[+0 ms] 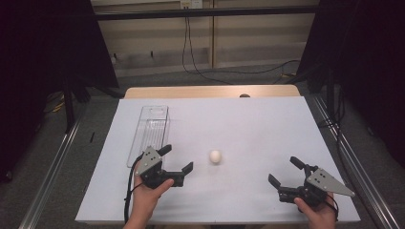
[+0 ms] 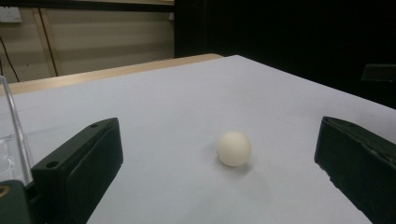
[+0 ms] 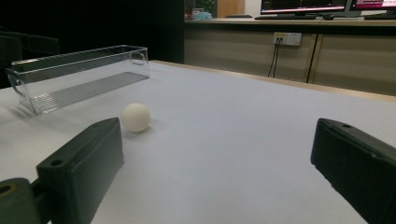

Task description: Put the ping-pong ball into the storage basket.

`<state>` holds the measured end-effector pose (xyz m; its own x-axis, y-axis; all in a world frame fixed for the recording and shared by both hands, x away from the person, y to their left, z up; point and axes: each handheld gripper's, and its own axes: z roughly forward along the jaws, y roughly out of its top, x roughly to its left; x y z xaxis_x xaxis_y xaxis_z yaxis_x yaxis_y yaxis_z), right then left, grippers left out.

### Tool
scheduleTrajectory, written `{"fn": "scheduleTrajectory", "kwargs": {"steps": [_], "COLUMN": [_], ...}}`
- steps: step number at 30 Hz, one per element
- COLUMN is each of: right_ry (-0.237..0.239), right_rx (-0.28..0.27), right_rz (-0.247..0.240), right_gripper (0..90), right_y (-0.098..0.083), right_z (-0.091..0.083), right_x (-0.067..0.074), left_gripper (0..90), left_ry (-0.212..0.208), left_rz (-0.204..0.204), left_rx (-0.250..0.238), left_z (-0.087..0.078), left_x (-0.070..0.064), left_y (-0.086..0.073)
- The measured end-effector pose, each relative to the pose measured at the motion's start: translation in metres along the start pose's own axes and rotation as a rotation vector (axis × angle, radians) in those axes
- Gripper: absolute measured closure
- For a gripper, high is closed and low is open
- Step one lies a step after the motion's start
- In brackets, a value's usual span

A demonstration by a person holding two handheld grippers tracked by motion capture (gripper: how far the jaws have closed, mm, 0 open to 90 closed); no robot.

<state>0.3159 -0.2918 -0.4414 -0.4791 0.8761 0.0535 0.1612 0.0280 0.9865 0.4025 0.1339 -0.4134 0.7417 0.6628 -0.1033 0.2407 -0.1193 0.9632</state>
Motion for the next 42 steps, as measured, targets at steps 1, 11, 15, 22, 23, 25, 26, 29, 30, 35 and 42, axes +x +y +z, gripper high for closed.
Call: {"fn": "scheduleTrajectory", "kwargs": {"steps": [1, 11, 15, 22, 23, 25, 26, 29, 30, 35, 42], "right_ry": [0.004, 0.007, 0.012, 0.013, 0.006, 0.011, 0.008, 0.011, 0.011, 0.005, 0.011], "right_rx": [0.001, 0.005, 0.004, 0.004, 0.001, 0.005, 0.005, 0.006, 0.006, 0.002, 0.001], "right_rz": [0.002, 0.001, -0.005, -0.004, -0.002, -0.001, 0.004, 0.0, 0.0, 0.004, -0.001], "right_gripper": [2.1, 2.1, 2.1, 2.1, 2.1, 2.1, 2.1, 2.1, 2.1, 2.1, 2.1], "right_y": [0.0, 0.0, 0.001, 0.0, 0.0, 0.0, 0.0, -0.001, -0.001, 0.0, 0.0], "right_z": [0.0, 0.0, -0.001, 0.0, 0.0, 0.0, 0.001, 0.001, 0.001, 0.0, 0.001], "right_x": [0.0, 0.0, -0.001, -0.001, -0.001, -0.001, -0.001, -0.001, -0.001, -0.001, -0.001], "left_gripper": [1.3, 1.3, 1.3, 1.3, 1.3, 1.3, 1.3, 1.3, 1.3, 1.3, 1.3], "left_ry": [0.0, -0.011, -0.015, -0.019, -0.019, -0.021, -0.021, -0.02, -0.02, -0.021, -0.022], "left_rz": [0.0, 0.0, -0.001, -0.003, -0.01, -0.003, -0.003, -0.002, -0.002, -0.008, -0.021], "left_rx": [-0.001, 0.007, 0.021, 0.035, 0.036, 0.044, 0.044, 0.052, 0.052, 0.059, 0.068], "left_z": [0.002, 0.013, 0.018, 0.025, 0.026, 0.029, 0.029, 0.034, 0.034, 0.039, 0.046], "left_x": [0.0, -0.006, -0.008, -0.01, -0.011, -0.012, -0.012, -0.012, -0.012, -0.015, -0.017], "left_y": [0.001, 0.007, 0.007, 0.006, 0.006, 0.005, 0.005, 0.003, 0.003, 0.004, 0.005]}}
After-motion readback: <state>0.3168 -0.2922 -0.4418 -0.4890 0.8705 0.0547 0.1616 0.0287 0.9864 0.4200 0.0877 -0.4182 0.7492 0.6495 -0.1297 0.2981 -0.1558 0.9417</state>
